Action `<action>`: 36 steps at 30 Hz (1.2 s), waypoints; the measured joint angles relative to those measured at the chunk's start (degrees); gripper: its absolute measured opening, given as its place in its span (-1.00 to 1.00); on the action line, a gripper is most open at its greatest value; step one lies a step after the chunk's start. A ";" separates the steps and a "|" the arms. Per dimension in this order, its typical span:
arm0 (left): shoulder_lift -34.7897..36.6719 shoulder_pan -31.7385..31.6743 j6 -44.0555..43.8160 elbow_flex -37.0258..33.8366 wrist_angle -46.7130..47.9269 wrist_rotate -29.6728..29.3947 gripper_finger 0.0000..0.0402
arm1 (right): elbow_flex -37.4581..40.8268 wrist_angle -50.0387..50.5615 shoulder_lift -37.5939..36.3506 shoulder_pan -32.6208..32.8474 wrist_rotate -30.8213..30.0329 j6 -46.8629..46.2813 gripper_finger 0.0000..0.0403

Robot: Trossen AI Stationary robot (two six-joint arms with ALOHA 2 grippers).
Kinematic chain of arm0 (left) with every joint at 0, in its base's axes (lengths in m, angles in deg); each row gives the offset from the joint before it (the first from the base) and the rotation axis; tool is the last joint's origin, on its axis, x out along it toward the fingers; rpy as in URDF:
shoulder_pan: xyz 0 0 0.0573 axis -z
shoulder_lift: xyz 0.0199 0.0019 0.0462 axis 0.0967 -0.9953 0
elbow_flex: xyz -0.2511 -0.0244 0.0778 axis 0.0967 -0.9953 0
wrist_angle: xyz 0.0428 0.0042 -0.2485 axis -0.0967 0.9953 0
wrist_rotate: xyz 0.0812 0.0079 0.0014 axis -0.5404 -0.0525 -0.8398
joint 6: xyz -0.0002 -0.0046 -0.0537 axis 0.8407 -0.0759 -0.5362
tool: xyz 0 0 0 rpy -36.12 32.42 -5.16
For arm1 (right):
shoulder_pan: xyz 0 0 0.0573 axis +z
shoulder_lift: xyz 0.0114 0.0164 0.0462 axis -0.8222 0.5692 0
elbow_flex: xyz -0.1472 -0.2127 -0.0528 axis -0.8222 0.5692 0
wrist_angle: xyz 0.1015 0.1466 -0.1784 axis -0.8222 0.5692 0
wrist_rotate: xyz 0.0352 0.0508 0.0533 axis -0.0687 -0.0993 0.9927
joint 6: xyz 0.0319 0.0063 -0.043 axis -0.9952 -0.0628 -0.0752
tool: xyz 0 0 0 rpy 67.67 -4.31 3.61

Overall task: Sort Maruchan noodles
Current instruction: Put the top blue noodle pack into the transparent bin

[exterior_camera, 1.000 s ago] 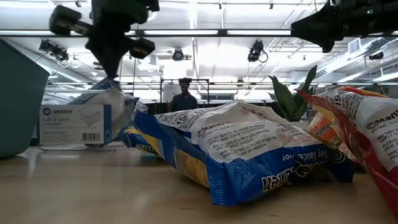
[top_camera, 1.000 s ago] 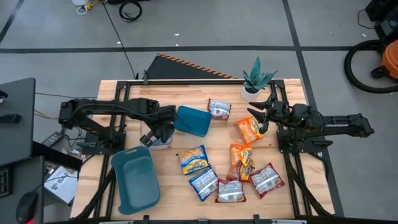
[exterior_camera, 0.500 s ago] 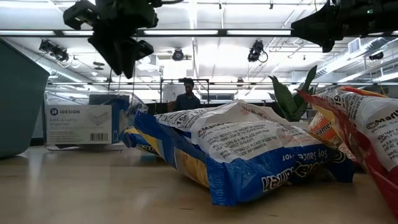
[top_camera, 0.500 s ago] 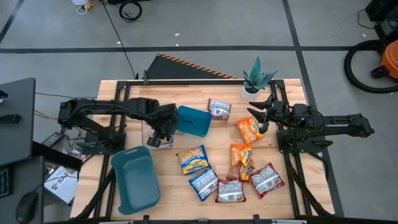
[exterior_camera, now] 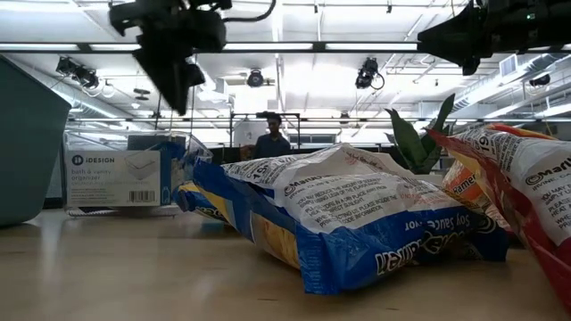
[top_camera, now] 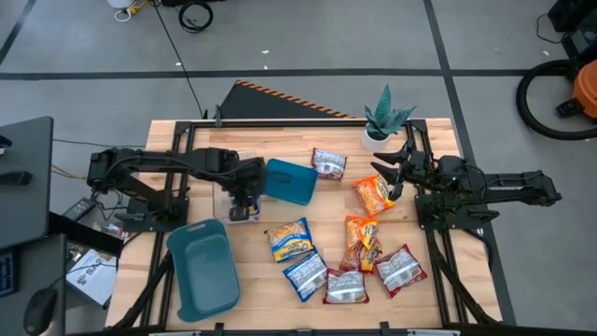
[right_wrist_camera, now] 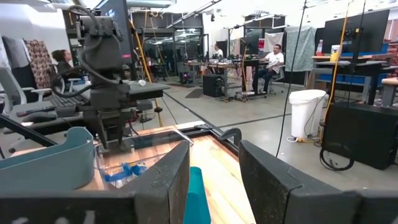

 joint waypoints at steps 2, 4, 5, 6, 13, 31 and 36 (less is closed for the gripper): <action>0.00 1.72 0.93 0.00 -3.81 -0.04 -0.34 | 0.00 -0.04 0.00 0.00 0.00 0.00 -0.29; -0.05 4.14 4.05 0.01 -7.01 -1.10 -0.34 | 0.00 -0.14 0.00 0.00 0.00 0.00 -0.29; -0.46 5.58 5.79 0.05 -8.40 -2.28 -0.34 | 0.00 -0.18 0.00 0.00 -0.01 -0.02 -0.29; -0.92 7.06 7.49 0.09 -9.66 -3.66 -0.34 | 0.00 -0.17 0.00 -0.02 -0.02 -0.02 -0.29; -8.08 17.11 19.70 0.04 -14.61 -12.75 -0.34 | 0.00 -0.31 0.00 0.00 -0.02 -0.04 -0.29; -18.88 21.17 43.54 0.02 -18.55 -8.33 -0.34 | 0.00 -0.29 0.17 -0.02 -0.02 -0.03 -0.29; -20.63 19.93 48.89 0.01 -19.31 -7.67 -0.34 | 0.00 -0.32 0.22 -0.02 -0.01 0.00 -0.29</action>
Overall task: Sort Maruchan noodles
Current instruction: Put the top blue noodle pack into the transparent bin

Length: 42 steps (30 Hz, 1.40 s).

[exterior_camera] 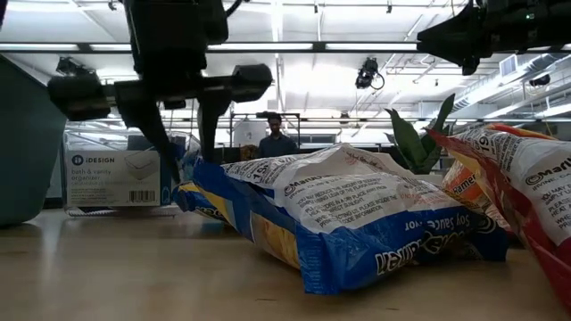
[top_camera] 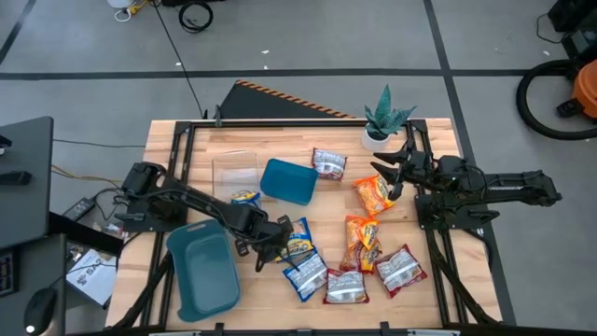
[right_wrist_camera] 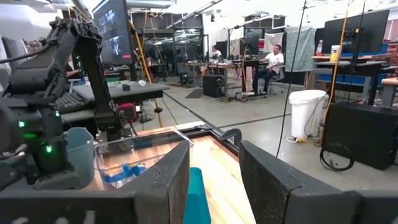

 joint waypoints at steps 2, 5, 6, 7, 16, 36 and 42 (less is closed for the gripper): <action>-0.44 -0.55 1.29 -0.05 0.60 0.27 -0.34 | 0.00 0.02 0.00 0.02 0.01 0.22 -0.29; -1.52 -1.31 2.50 -0.01 -0.21 0.78 -0.34 | 0.00 0.24 0.00 0.01 0.01 0.25 -0.29; -2.02 -1.60 2.86 -0.01 0.06 1.20 -0.34 | 0.00 0.13 0.01 0.01 0.01 0.27 -0.29; -2.41 -1.80 3.02 -0.02 -0.35 1.30 -0.34 | 0.00 0.08 0.02 0.00 -0.03 0.26 -0.29; -4.22 -2.08 2.97 -0.03 -1.23 0.98 -0.45 | 0.00 0.08 0.26 -0.07 -0.01 0.40 -0.29; 1.55 -4.20 -3.32 0.05 -0.33 0.89 -0.98 | 0.00 0.08 0.26 -0.04 -0.02 0.39 -0.29; 1.78 -7.32 -25.71 0.08 -0.59 1.29 -0.85 | 0.00 0.02 0.26 -0.04 -0.01 0.38 -0.29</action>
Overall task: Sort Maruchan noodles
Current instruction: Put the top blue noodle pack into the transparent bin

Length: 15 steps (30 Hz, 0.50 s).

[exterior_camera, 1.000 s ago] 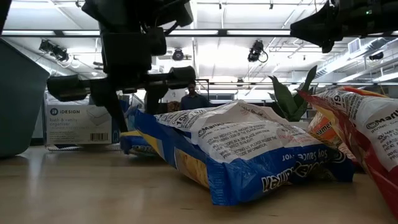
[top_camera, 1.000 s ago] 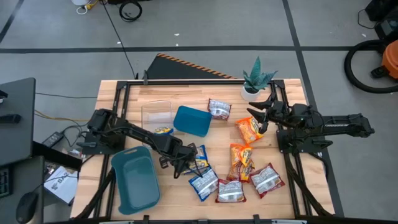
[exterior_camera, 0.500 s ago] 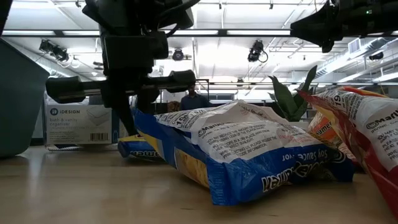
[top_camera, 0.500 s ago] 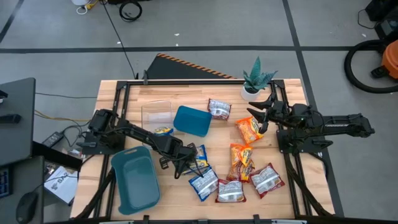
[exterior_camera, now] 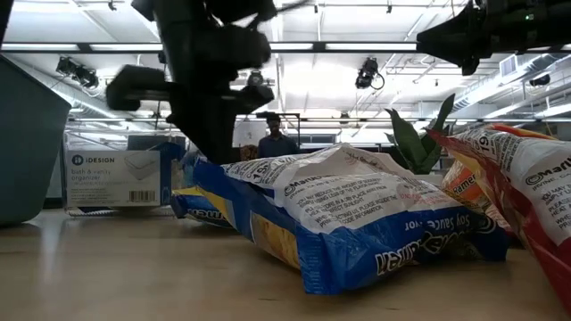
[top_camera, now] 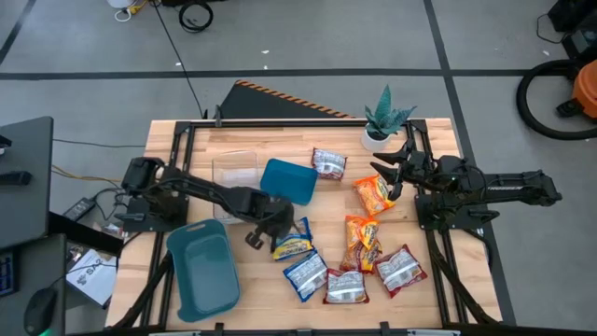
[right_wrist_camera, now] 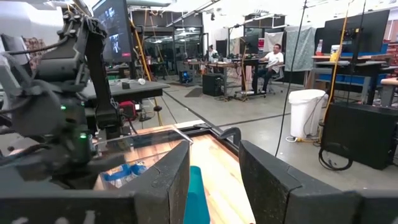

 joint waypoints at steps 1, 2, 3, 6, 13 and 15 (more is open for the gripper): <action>-0.19 -0.31 -1.79 0.00 -0.02 0.67 -0.82 | 0.00 -0.06 0.00 0.00 0.00 0.02 -0.29; -0.28 -0.63 -3.54 -0.02 0.21 1.51 -0.79 | 0.00 -0.09 0.00 0.00 -0.02 0.00 -0.29; -0.30 -0.78 -5.26 0.01 0.20 2.01 -0.76 | 0.00 -0.16 0.00 0.00 0.00 0.00 -0.29; -0.30 -0.87 -9.87 1.59 1.03 3.55 -0.67 | 0.00 -0.36 0.00 0.00 0.00 0.00 -0.29; -0.91 -0.87 -16.98 6.90 2.10 4.78 -0.41 | 0.00 -0.55 0.00 0.00 0.00 -0.02 -0.29; -2.07 -0.90 -18.62 7.64 4.27 5.06 -0.35 | 0.00 -0.57 0.00 0.00 -0.02 -0.18 -0.29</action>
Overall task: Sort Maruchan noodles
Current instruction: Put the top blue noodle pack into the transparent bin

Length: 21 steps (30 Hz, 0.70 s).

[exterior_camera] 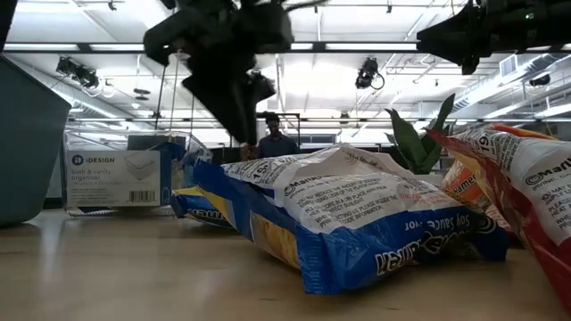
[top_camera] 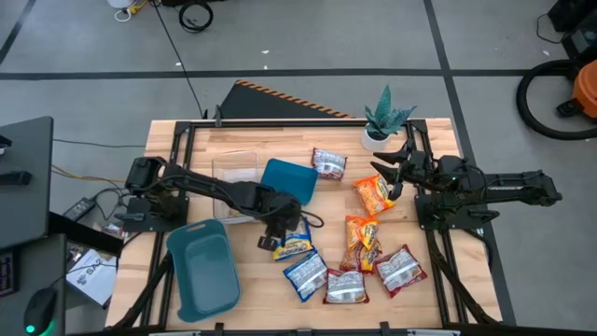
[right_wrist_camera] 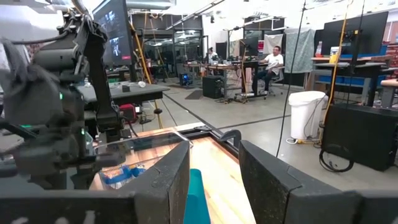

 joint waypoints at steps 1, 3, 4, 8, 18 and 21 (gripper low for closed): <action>-0.69 -0.18 -0.93 0.27 0.70 0.37 -0.32 | 0.00 0.02 0.00 0.00 0.00 0.00 -0.29; -1.94 -0.58 -3.06 0.32 2.08 1.78 -0.27 | 0.00 0.00 0.00 0.00 0.00 0.00 -0.29; -2.46 -0.80 -4.28 0.34 2.50 2.66 -0.24 | 0.00 0.02 0.00 0.00 0.02 0.02 -0.29; -4.23 -1.77 -7.58 0.39 3.72 3.39 -0.19 | 0.00 0.05 0.00 0.00 0.02 0.07 -0.29; -7.51 -2.46 -8.72 0.42 5.37 2.36 -0.17 | 0.00 0.03 -0.02 0.02 0.02 0.17 -0.29; -8.89 -2.40 -8.69 0.41 5.30 2.35 -0.17 | 0.00 0.13 0.00 0.02 0.02 0.17 -0.29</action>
